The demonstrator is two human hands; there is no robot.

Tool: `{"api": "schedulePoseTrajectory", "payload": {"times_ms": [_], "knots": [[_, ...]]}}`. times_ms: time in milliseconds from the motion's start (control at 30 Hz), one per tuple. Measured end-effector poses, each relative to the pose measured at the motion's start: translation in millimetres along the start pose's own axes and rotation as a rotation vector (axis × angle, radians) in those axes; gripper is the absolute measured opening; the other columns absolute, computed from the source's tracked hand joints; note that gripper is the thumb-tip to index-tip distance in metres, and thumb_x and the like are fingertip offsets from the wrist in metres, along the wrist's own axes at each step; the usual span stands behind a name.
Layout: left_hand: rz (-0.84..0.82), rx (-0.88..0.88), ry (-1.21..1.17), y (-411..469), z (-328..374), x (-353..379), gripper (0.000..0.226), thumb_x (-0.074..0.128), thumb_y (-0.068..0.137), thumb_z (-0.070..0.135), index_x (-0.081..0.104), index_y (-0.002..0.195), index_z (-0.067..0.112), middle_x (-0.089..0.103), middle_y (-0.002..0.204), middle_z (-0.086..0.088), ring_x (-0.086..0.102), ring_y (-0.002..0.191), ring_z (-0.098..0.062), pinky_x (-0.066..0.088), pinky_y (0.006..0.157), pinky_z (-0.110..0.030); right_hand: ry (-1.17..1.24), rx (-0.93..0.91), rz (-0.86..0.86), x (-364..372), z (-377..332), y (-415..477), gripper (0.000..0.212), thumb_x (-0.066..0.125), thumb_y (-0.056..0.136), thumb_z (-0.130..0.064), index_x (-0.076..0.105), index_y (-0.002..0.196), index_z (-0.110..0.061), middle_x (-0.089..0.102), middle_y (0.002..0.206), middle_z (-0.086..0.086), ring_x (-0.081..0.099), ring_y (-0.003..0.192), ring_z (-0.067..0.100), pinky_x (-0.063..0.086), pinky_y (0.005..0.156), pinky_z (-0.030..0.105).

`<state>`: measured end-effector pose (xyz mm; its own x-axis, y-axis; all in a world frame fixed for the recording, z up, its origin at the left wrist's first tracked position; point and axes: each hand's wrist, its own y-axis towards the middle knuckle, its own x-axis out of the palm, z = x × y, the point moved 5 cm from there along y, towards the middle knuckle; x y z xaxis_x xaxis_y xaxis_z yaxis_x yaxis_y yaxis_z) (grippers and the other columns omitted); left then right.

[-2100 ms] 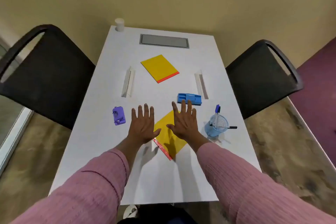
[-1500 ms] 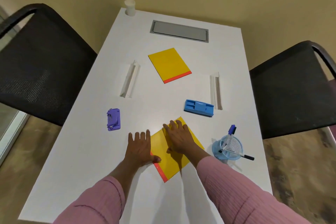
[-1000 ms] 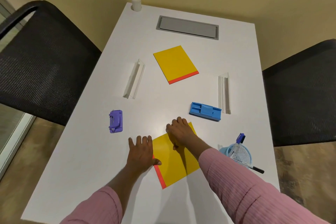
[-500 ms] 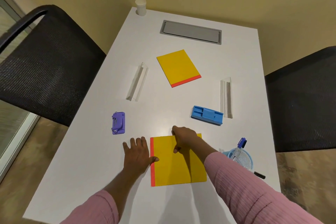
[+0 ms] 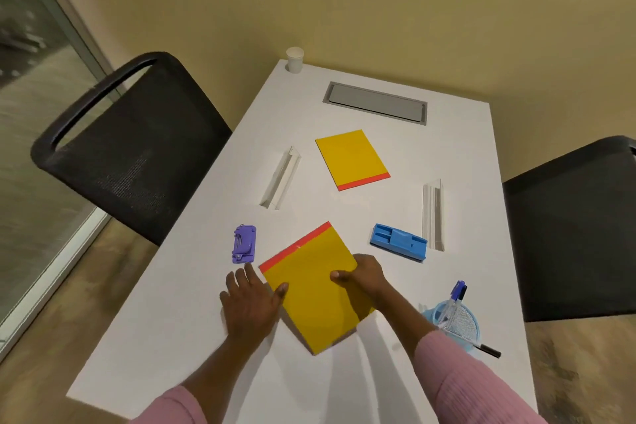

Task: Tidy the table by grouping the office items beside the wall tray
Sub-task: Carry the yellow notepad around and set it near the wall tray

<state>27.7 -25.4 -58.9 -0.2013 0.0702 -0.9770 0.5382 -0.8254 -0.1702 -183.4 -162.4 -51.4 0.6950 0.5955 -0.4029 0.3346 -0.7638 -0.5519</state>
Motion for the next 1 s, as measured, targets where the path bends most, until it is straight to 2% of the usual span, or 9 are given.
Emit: {"api": "schedulePoseTrajectory", "payload": {"times_ms": [100, 200, 300, 400, 500, 633, 767, 867, 1000], "knots": [[0.025, -0.103, -0.145, -4.3, -9.1, -15.4, 0.098, 0.025, 0.083, 0.079, 0.047, 0.125, -0.007, 0.062, 0.107, -0.025, 0.059, 0.100, -0.039, 0.054, 0.069, -0.044, 0.179, -0.001, 0.031, 6.4, -15.3, -12.1, 0.046, 0.075, 0.082, -0.032, 0.062, 0.114, -0.002, 0.067, 0.115, 0.018, 0.063, 0.106, 0.036, 0.051, 0.096, 0.050], [-0.018, -0.217, -0.329, -5.6, -22.0, -27.2, 0.092, 0.033, 0.080, 0.074, 0.039, 0.133, -0.001, 0.057, 0.121, -0.022, 0.057, 0.109, -0.036, 0.050, 0.082, -0.045, 0.320, -0.006, 0.061, 16.6, -32.4, -25.8, 0.043, 0.075, 0.083, -0.028, 0.061, 0.117, -0.005, 0.066, 0.120, 0.018, 0.063, 0.108, 0.038, 0.049, 0.099, 0.056], [-0.048, -0.263, -0.596, -5.7, -36.5, -37.8, 0.071, 0.032, 0.088, 0.067, 0.050, 0.122, 0.007, 0.061, 0.115, -0.015, 0.060, 0.103, -0.033, 0.049, 0.086, -0.044, 0.459, 0.017, 0.081, 32.7, -48.4, -41.0, 0.044, 0.075, 0.083, -0.026, 0.060, 0.120, -0.007, 0.065, 0.121, 0.015, 0.062, 0.109, 0.039, 0.047, 0.100, 0.058], [-0.155, -0.303, -1.017, -10.6, -52.5, -52.9, 0.063, 0.028, 0.093, 0.061, 0.062, 0.104, 0.009, 0.066, 0.101, -0.015, 0.063, 0.093, -0.032, 0.051, 0.089, -0.048, 0.569, 0.058, 0.085, 56.1, -63.6, -58.3, 0.035, 0.075, 0.082, -0.026, 0.061, 0.111, -0.011, 0.066, 0.115, 0.014, 0.063, 0.105, 0.039, 0.049, 0.096, 0.057], [-0.188, -0.363, -1.257, -19.0, -78.1, -66.5, 0.049, 0.039, 0.097, 0.053, 0.062, 0.110, 0.013, 0.066, 0.105, -0.014, 0.063, 0.097, -0.035, 0.050, 0.093, -0.051, 0.604, 0.051, 0.086, 84.7, -81.8, -80.1, 0.019, 0.074, 0.084, -0.025, 0.064, 0.096, -0.015, 0.068, 0.104, 0.013, 0.066, 0.092, 0.035, 0.053, 0.084, 0.051], [-0.111, -0.379, -1.350, -38.9, -128.5, -89.4, 0.028, 0.046, 0.098, 0.043, 0.062, 0.094, 0.020, 0.066, 0.101, -0.010, 0.061, 0.085, -0.025, 0.047, 0.072, -0.036, 0.615, -0.010, 0.083, 131.3, -107.8, -114.2, 0.021, 0.067, 0.089, -0.025, 0.064, 0.103, -0.010, 0.069, 0.108, 0.016, 0.065, 0.100, 0.041, 0.051, 0.093, 0.059], [-0.036, -0.368, -1.375, -64.5, -192.1, -115.4, 0.026, 0.050, 0.098, 0.038, 0.064, 0.097, 0.016, 0.065, 0.098, -0.008, 0.060, 0.088, -0.027, 0.046, 0.075, -0.037, 0.653, -0.064, 0.095, 187.4, -130.6, -153.0, 0.013, 0.060, 0.094, -0.023, 0.064, 0.101, -0.013, 0.070, 0.105, 0.014, 0.066, 0.096, 0.039, 0.054, 0.086, 0.055], [-0.001, -0.330, -1.404, -87.0, -243.1, -137.1, 0.024, 0.050, 0.099, 0.033, 0.066, 0.085, 0.021, 0.066, 0.087, -0.002, 0.061, 0.080, -0.021, 0.044, 0.063, -0.030, 0.676, -0.093, 0.086, 237.8, -146.0, -180.3, 0.025, 0.056, 0.097, -0.022, 0.059, 0.119, -0.011, 0.068, 0.112, 0.014, 0.064, 0.103, 0.039, 0.050, 0.094, 0.059], [0.039, -0.304, -1.407, -109.4, -312.8, -160.2, 0.023, 0.049, 0.099, 0.033, 0.066, 0.092, 0.018, 0.066, 0.093, -0.004, 0.061, 0.089, -0.026, 0.045, 0.076, -0.036, 0.648, -0.135, 0.073, 302.5, -174.2, -209.9, 0.028, 0.052, 0.099, -0.026, 0.056, 0.126, -0.016, 0.065, 0.117, 0.010, 0.064, 0.102, 0.035, 0.050, 0.094, 0.056]]}}
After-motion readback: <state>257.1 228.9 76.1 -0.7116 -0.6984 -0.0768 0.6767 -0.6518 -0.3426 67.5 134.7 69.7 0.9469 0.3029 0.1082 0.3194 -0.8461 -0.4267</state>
